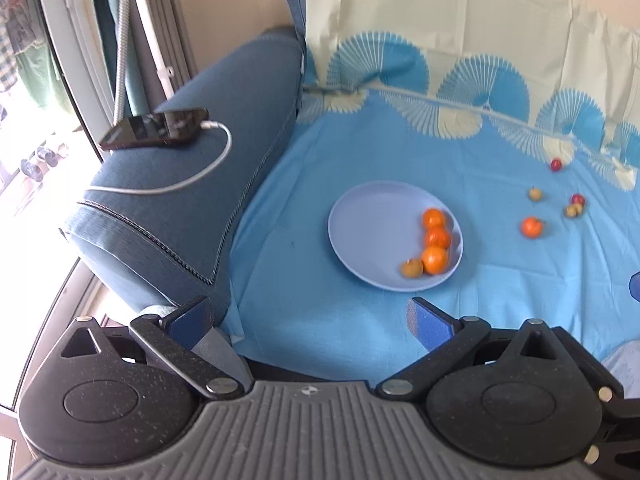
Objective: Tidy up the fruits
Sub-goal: 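Lift both open tools away from the plate, then move the left tool toward the stemmed tangerine while the right tool approaches yellow fruits, then grasp the stemmed tangerine with the left tool while the right tool grasps a yellow fruit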
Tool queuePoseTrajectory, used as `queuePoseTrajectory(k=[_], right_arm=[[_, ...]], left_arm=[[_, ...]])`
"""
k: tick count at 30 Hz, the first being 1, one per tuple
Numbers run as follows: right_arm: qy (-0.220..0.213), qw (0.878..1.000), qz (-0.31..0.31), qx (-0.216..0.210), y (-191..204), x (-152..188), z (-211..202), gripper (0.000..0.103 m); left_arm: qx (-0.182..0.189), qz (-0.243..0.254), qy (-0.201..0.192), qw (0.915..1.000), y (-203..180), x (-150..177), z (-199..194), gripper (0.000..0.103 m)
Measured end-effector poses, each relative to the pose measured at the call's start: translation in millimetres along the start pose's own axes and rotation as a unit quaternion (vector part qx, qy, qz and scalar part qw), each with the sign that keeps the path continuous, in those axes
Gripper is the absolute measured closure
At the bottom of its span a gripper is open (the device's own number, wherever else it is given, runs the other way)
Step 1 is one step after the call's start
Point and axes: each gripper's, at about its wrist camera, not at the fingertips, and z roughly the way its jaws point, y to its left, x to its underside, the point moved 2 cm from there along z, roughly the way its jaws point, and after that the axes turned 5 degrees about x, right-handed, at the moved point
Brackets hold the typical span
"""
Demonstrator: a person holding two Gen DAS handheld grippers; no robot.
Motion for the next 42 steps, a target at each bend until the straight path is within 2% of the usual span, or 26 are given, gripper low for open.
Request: queuePoseTrajectory(k=[7, 11, 17, 20, 23, 26, 29, 31, 33, 35, 42], right_arm=[[0.036, 0.997, 0.062, 0.012, -32.6, 10.9, 32.5, 0.001], [0.043, 0.992, 0.103, 0.054, -69.8, 17.5, 54.8, 0.001], [0.039, 0.974, 0.152, 0.166, -154.3, 27.5, 95.9, 0.001], [0.047, 0.963, 0.168, 0.204, -203.4, 36.6, 127.8, 0.001], [0.063, 0.956, 0.184, 0.221, -245.7, 45.7, 167.2, 0.001], [0.071, 0.952, 0.190, 0.228, -277.8, 53.3, 208.4, 0.001], [0.081, 0.955, 0.191, 0.213, -299.4, 57.3, 249.6, 0.001], [0.083, 0.959, 0.184, 0.197, -308.2, 59.6, 273.2, 0.007], [0.090, 0.963, 0.173, 0.183, -311.8, 61.6, 291.7, 0.022], [0.092, 0.966, 0.168, 0.172, -313.6, 61.9, 305.2, 0.033], [0.096, 0.968, 0.143, 0.183, -316.4, 65.0, 329.4, 0.035]], left_arm=[[-0.004, 0.026, 0.038, 0.9989, -21.4, -11.2, 36.6, 0.000], [0.011, 0.045, 0.060, 0.9971, -51.1, -28.0, 64.6, 0.000], [0.055, 0.096, 0.076, 0.9909, -126.4, -58.3, 114.8, 0.000], [0.071, 0.133, 0.086, 0.9848, -172.8, -69.9, 147.5, 0.000], [0.095, 0.163, 0.097, 0.9772, -216.1, -77.5, 184.0, 0.000], [0.099, 0.187, 0.111, 0.9710, -251.4, -82.1, 222.3, 0.000], [0.113, 0.204, 0.125, 0.9644, -280.3, -87.9, 253.5, 0.000], [0.122, 0.212, 0.132, 0.9606, -295.9, -90.9, 269.7, 0.000], [0.128, 0.220, 0.136, 0.9575, -308.5, -92.5, 285.0, 0.000], [0.127, 0.223, 0.140, 0.9562, -317.9, -93.9, 299.3, 0.000], [0.142, 0.205, 0.155, 0.9560, -330.2, -98.4, 326.6, 0.000]])
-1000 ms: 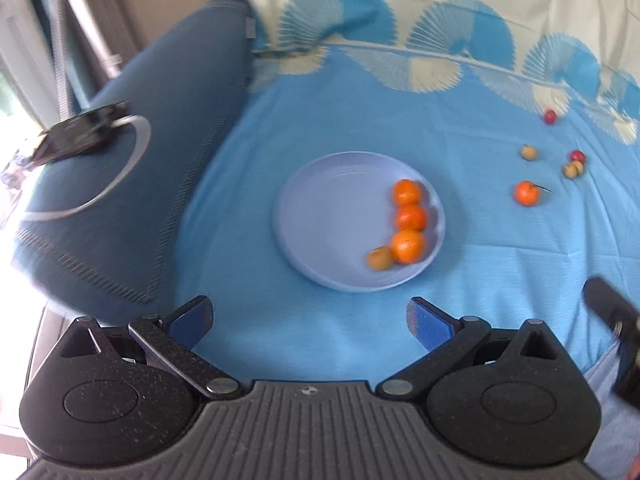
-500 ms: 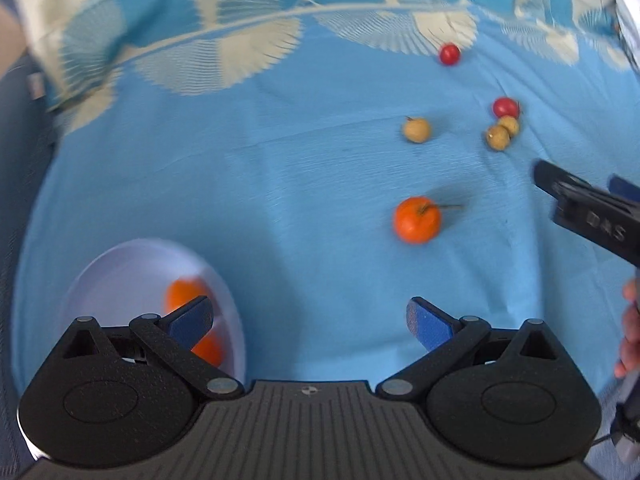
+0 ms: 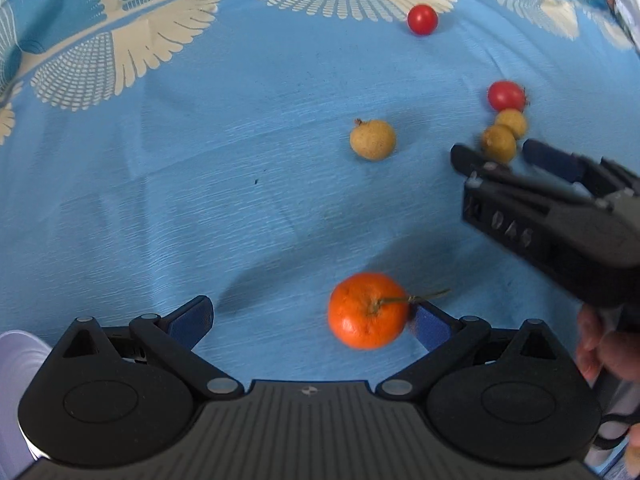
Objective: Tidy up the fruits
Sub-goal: 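Grasp the stemmed tangerine with the left tool while the right tool grasps a yellow fruit, then carry the tangerine and yellow fruit over the pale blue plate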
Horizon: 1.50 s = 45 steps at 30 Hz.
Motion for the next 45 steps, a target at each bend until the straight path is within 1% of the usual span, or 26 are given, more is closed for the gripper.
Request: queuePoseTrajectory(k=[1, 2, 3, 4, 5, 6, 8, 10, 15, 19, 22, 25, 28, 31, 34, 37, 39, 43, 45], right_arm=[[-0.003, 1.000, -0.009, 0.004, 2.2, 0.4, 1.2, 0.035], [-0.006, 1.000, -0.017, 0.008, 4.2, 1.3, 1.8, 0.036], [-0.009, 1.000, -0.024, 0.007, 6.3, 1.3, 1.9, 0.045], [-0.011, 0.999, -0.031, 0.000, 8.6, 0.6, 0.9, 0.058], [-0.010, 0.999, -0.040, -0.006, 11.1, 0.0, -0.5, 0.076], [-0.013, 0.999, -0.046, -0.001, 13.0, 1.0, -2.3, 0.076], [-0.017, 0.999, -0.049, 0.007, 12.7, 3.2, -5.9, 0.076], [-0.014, 0.999, -0.026, 0.013, 5.2, 3.8, -10.2, 0.076], [-0.016, 0.999, 0.015, 0.033, -19.7, 5.2, -34.6, 0.076], [-0.036, 0.998, 0.030, 0.038, -26.8, 0.2, -75.0, 0.076], [-0.065, 0.997, 0.019, 0.023, -19.5, 2.1, -125.5, 0.076], [-0.078, 0.997, -0.001, -0.015, -1.6, 13.4, -180.8, 0.076], [-0.083, 0.994, -0.028, -0.064, 21.8, 26.0, -232.9, 0.076], [-0.067, 0.989, -0.024, -0.127, 41.6, 36.7, -272.9, 0.076], [-0.052, 0.983, -0.029, -0.176, 65.4, 43.5, -307.9, 0.076], [-0.066, 0.976, -0.064, -0.197, 91.6, 49.5, -344.3, 0.076], [-0.077, 0.969, -0.087, -0.217, 108.2, 54.7, -368.0, 0.076], [-0.085, 0.955, -0.133, -0.253, 136.5, 68.6, -407.0, 0.076], [-0.094, 0.948, -0.160, -0.258, 147.5, 75.2, -421.5, 0.076]], left_arm=[[0.004, -0.007, 0.000, 1.0000, 1.2, -0.8, 0.3, 0.001], [0.011, -0.015, 0.003, 0.9998, 2.1, -1.1, 0.5, 0.007], [0.018, -0.024, 0.003, 0.9995, 2.4, -1.4, -1.0, 0.017], [0.018, -0.026, -0.006, 0.9995, 1.4, -1.7, -5.5, 0.026], [0.025, -0.018, -0.012, 0.9995, -1.3, -2.1, -11.1, 0.057], [0.026, -0.010, -0.011, 0.9995, -3.7, -2.8, -15.1, 0.063], [0.029, -0.013, -0.013, 0.9994, -2.0, -2.4, -22.2, 0.063], [0.030, -0.012, -0.021, 0.9993, 1.6, -0.5, -32.5, 0.063], [0.018, -0.006, -0.054, 0.9984, 4.4, 17.6, -82.4, 0.063], [0.015, -0.009, -0.074, 0.9971, 7.9, 44.1, -131.9, 0.062], [0.022, -0.018, -0.074, 0.9969, 16.4, 71.9, -165.7, 0.062], [0.019, -0.031, -0.074, 0.9966, 26.8, 103.3, -194.8, 0.062], [0.005, -0.053, -0.072, 0.9960, 43.2, 136.9, -222.1, 0.062], [-0.013, -0.075, -0.081, 0.9939, 62.3, 168.9, -248.4, 0.062], [-0.024, -0.100, -0.096, 0.9901, 82.6, 200.9, -274.3, 0.062], [-0.032, -0.124, -0.114, 0.9852, 100.9, 231.4, -297.6, 0.062], [-0.038, -0.140, -0.125, 0.9815, 111.0, 250.3, -310.3, 0.062], [-0.042, -0.170, -0.142, 0.9742, 126.3, 279.3, -329.8, 0.062], [-0.047, -0.178, -0.151, 0.9713, 131.5, 289.8, -338.1, 0.062]])
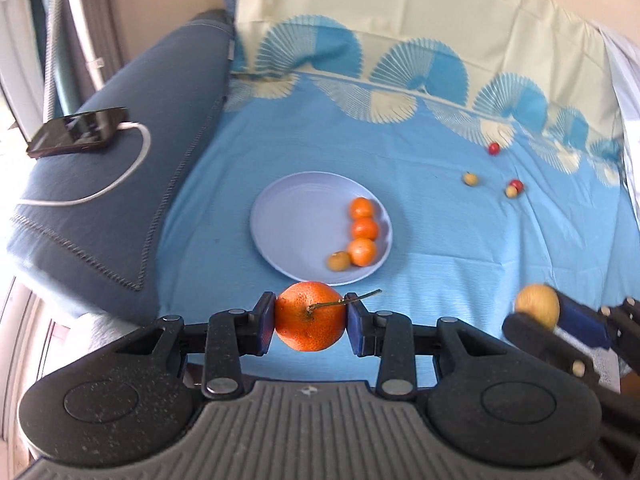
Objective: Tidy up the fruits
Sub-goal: 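Carry the tangerine and yellow fruit over the pale blue plate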
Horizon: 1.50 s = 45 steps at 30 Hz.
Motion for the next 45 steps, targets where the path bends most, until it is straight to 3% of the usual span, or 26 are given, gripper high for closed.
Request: queuePoseTrajectory(k=[13, 45], right_arm=[[-0.004, 1.000, -0.027, 0.001, 28.9, -4.9, -17.7, 0.076], [0.039, 0.999, -0.028, 0.010, 33.7, -8.3, 17.5, 0.076]], left_arm=[[0.016, -0.022, -0.027, 0.9993, 18.3, 17.3, -27.9, 0.062], [0.018, -0.049, -0.011, 0.9986, 41.9, 7.0, -2.0, 0.062]])
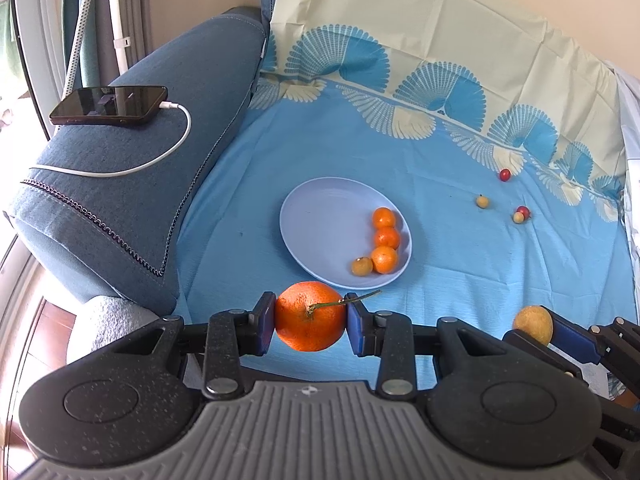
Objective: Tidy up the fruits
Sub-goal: 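Carry the tangerine and yellow fruit over the pale blue plate, then open both tools to drop the tangerine and yellow fruit onto the plate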
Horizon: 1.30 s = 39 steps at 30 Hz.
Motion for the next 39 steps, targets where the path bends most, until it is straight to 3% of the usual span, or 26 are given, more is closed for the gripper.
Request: queuePoseTrajectory(k=[16, 22, 39], right_arm=[[0.031, 0.999, 0.027, 0.001, -14.8, -10.4, 64.4, 0.076], [0.058, 0.997, 0.042, -0.001, -28.4, -8.5, 104.7, 0.076], [0.118, 0.993, 0.023, 0.000, -35.6, -0.3, 219.3, 0.076]], left_arm=[[-0.013, -0.002, 0.012, 0.9998, 7.8, -49.6, 44.3, 0.062], [-0.007, 0.002, 0.040, 0.9992, 3.8, -67.7, 85.1, 0.062], [-0.034, 0.040, 0.110, 0.9925, -6.0, -84.7, 215.2, 0.063]])
